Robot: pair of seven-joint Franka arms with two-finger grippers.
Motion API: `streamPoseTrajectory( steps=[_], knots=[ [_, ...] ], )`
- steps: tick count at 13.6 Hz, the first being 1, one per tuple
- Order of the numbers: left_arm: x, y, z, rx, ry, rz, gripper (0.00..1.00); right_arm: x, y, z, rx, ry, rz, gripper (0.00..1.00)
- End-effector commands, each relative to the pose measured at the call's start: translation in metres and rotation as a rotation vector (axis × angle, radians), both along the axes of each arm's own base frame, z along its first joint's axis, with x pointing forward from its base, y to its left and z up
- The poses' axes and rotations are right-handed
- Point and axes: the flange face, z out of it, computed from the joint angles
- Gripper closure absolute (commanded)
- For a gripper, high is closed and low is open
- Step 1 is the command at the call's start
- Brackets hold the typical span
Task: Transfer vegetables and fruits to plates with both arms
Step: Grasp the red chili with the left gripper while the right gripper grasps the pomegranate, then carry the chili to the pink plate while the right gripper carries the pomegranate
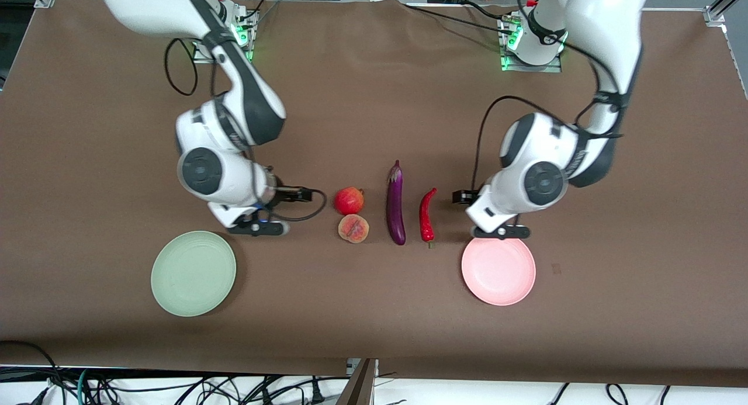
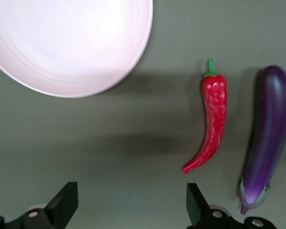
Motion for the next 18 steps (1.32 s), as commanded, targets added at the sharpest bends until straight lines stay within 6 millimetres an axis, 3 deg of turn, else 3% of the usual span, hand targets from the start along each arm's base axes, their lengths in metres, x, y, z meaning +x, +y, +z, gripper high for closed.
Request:
streamPoseTrajectory(
  steps=[1,3,6,7,8,9,11,13,16,18],
  knots=[
    [0.005,-0.046,-0.024,0.001,-0.054,0.052,0.0,-0.002,0.025,-0.024,0.014,-0.024,-0.046,0.0],
    [-0.004,-0.08,-0.042,-0.007,-0.112,0.07,0.0,-0.013,0.056,-0.042,0.019,-0.045,-0.087,0.0],
    [0.001,-0.091,-0.066,-0.038,-0.201,0.069,0.0,-0.019,0.078,-0.068,0.037,-0.081,-0.118,0.0],
    [0.0,-0.094,-0.071,-0.042,-0.213,0.067,0.04,-0.021,0.082,-0.077,0.039,-0.083,-0.114,0.0],
    [-0.002,-0.096,-0.079,-0.041,-0.21,0.064,0.14,-0.024,0.088,-0.086,0.042,-0.088,-0.109,0.0],
    [-0.003,-0.097,-0.081,-0.041,-0.209,0.061,0.32,-0.027,0.094,-0.093,0.045,-0.093,-0.103,0.0],
    [-0.006,-0.096,-0.095,-0.033,-0.195,0.056,0.51,-0.032,0.102,-0.105,0.049,-0.101,-0.097,0.0],
    [-0.005,-0.095,-0.097,-0.036,-0.202,0.058,0.78,-0.034,0.104,-0.113,0.045,-0.096,-0.091,0.0],
    [-0.002,-0.092,-0.092,-0.038,-0.206,0.061,0.85,-0.04,0.11,-0.126,0.042,-0.097,-0.08,0.0],
    [0.002,-0.087,-0.071,-0.039,-0.209,0.07,0.85,-0.042,0.112,-0.133,0.036,-0.102,-0.069,0.02]
  ],
)
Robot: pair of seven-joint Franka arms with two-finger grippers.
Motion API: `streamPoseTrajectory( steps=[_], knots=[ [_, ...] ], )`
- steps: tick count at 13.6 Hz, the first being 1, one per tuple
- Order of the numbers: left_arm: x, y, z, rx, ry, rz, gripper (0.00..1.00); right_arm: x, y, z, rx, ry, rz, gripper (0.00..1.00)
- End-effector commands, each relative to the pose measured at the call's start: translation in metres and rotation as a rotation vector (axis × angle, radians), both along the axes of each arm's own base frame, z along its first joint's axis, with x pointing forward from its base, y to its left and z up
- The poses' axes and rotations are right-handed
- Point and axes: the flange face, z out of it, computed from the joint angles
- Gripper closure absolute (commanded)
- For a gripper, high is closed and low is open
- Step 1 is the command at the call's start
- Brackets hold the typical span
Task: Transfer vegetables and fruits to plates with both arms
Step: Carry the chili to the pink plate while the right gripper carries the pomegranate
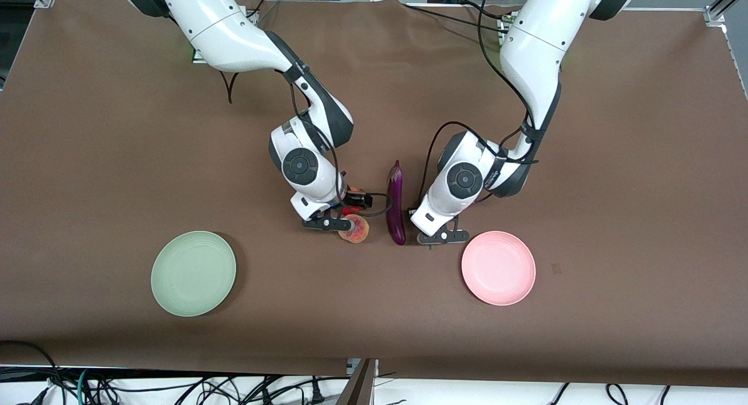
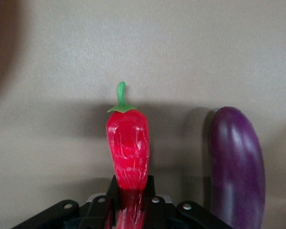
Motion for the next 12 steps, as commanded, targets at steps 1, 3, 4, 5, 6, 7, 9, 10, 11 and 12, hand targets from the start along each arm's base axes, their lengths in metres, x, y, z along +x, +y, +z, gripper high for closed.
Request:
streamPoseTrajectory(
  steps=[1,3,4,5,6,7,9,10,11,12],
  knots=[
    [0.007,0.005,0.04,0.014,0.0,-0.005,0.85,-0.002,0.003,-0.008,-0.005,-0.014,0.007,0.69],
    [0.009,0.018,0.083,0.029,0.027,0.003,0.85,-0.002,0.003,-0.007,-0.007,-0.016,0.012,0.78],
    [0.015,0.034,0.102,0.034,0.04,0.017,0.85,0.001,0.002,-0.001,-0.003,-0.027,0.034,0.79],
    [0.022,0.054,0.114,0.044,0.049,0.035,0.85,0.006,-0.003,0.006,-0.001,-0.035,0.052,0.8],
    [0.03,0.072,0.124,0.071,0.028,0.022,0.85,0.013,-0.012,0.018,-0.005,-0.033,0.054,0.8],
    [0.039,0.087,0.128,0.108,-0.001,-0.016,0.84,0.025,-0.031,0.037,-0.011,-0.023,0.053,0.8],
    [0.06,0.118,0.137,0.162,-0.052,-0.071,0.84,0.046,-0.064,0.068,-0.017,-0.007,0.105,0.8],
    [0.067,0.133,0.127,0.172,-0.051,-0.1,0.83,0.056,-0.085,0.081,-0.017,-0.012,0.126,0.8],
    [0.078,0.146,0.116,0.174,-0.05,-0.129,0.83,0.07,-0.112,0.089,-0.018,-0.032,0.142,0.8],
    [0.09,0.154,0.108,0.169,-0.065,-0.145,0.83,0.083,-0.141,0.093,-0.019,-0.05,0.167,0.79]
  ],
)
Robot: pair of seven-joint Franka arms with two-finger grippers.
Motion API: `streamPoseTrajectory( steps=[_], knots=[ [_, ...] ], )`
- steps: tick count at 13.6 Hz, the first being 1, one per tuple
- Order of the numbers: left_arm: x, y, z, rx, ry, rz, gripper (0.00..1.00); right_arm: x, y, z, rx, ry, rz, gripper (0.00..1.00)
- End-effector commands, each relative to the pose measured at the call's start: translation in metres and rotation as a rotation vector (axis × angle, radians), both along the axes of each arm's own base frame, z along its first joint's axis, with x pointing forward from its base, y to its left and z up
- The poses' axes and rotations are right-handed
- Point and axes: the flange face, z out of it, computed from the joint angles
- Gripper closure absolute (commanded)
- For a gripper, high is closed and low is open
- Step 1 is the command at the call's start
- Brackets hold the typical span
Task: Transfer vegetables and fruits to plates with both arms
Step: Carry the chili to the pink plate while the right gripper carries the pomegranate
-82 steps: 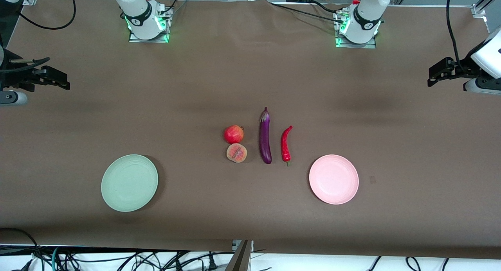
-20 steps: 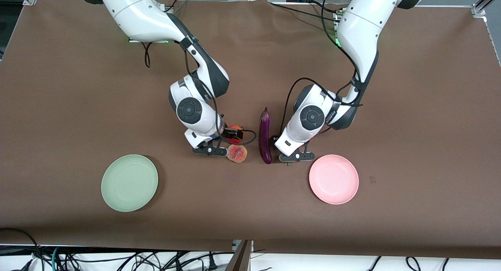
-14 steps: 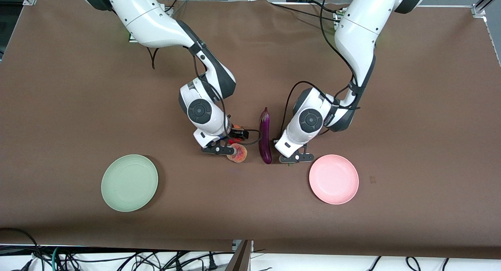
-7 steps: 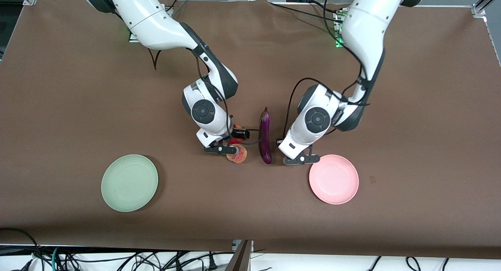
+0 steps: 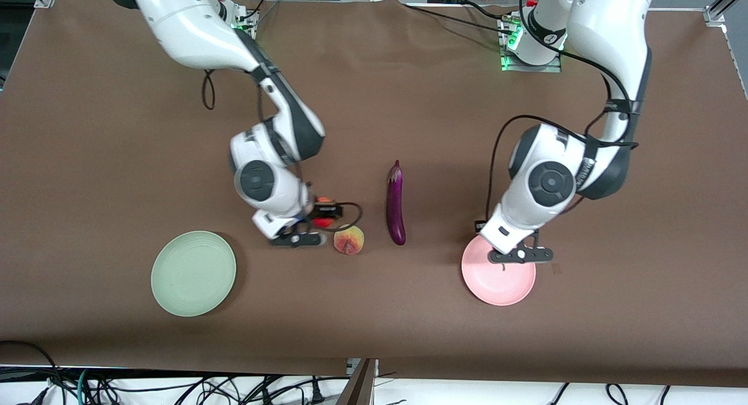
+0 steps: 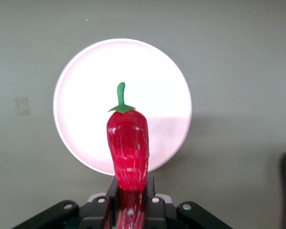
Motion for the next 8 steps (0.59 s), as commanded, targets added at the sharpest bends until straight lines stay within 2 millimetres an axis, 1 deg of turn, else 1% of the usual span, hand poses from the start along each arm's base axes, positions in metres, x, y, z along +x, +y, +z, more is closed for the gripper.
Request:
streamPoseTrajectory(
  steps=[1,2,3,4,6,7,8],
  knots=[
    [0.032,0.021,-0.028,0.006,-0.029,-0.074,0.83,0.03,-0.077,0.016,-0.001,-0.029,0.077,0.79],
    [0.038,0.029,-0.038,-0.002,-0.053,-0.089,0.83,0.042,-0.112,0.015,0.002,-0.043,0.119,0.79],
    [0.045,0.046,-0.055,-0.014,-0.071,-0.079,0.83,0.054,-0.152,0.01,0.007,-0.058,0.169,0.79],
    [0.046,0.044,-0.067,-0.022,-0.079,-0.085,0.83,0.062,-0.188,0.002,0.008,-0.066,0.204,0.79],
    [0.042,0.03,-0.086,-0.022,-0.076,-0.105,0.82,0.072,-0.238,-0.012,-0.007,-0.092,0.257,0.79],
    [0.045,0.03,-0.088,-0.028,-0.099,-0.105,0.76,0.077,-0.255,-0.017,-0.029,-0.121,0.297,0.79],
    [0.045,0.03,-0.089,-0.034,-0.105,-0.1,0.58,0.08,-0.266,-0.024,-0.045,-0.141,0.337,0.79]
  ],
)
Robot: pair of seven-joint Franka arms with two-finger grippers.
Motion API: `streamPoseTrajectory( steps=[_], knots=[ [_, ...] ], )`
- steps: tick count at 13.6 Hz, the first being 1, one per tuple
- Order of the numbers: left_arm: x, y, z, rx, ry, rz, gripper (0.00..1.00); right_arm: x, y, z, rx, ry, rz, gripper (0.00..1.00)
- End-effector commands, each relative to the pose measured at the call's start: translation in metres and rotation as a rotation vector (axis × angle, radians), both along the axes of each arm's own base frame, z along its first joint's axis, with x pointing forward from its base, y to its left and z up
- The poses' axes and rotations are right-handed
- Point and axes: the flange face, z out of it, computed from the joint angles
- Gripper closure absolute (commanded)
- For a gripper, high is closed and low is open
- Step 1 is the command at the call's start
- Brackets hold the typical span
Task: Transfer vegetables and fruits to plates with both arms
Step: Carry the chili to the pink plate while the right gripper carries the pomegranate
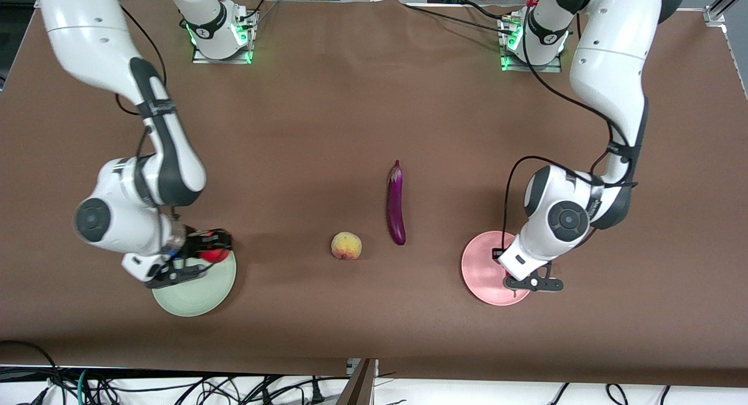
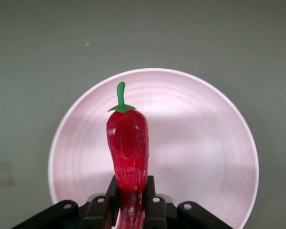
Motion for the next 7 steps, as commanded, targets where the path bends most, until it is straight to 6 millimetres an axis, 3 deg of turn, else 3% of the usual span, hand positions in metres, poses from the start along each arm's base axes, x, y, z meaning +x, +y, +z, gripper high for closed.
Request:
streamPoseTrajectory(
  steps=[1,4,5,6,7],
  knots=[
    [0.008,-0.007,0.007,-0.005,-0.033,-0.011,0.01,0.006,-0.021,-0.017,-0.034,-0.057,0.084,0.79],
    [0.01,-0.01,0.021,-0.013,-0.046,-0.01,0.0,0.013,-0.045,-0.042,-0.061,-0.13,0.132,0.79],
    [0.01,-0.012,0.034,-0.016,-0.053,-0.011,0.0,0.014,-0.054,-0.049,-0.065,-0.142,0.139,0.79],
    [0.004,-0.024,0.049,-0.038,-0.037,-0.014,0.0,0.013,-0.058,-0.053,-0.063,-0.145,0.131,0.72],
    [-0.007,-0.042,0.064,-0.072,0.023,0.007,0.0,0.013,-0.059,-0.055,-0.062,-0.143,0.118,0.46]
  ],
)
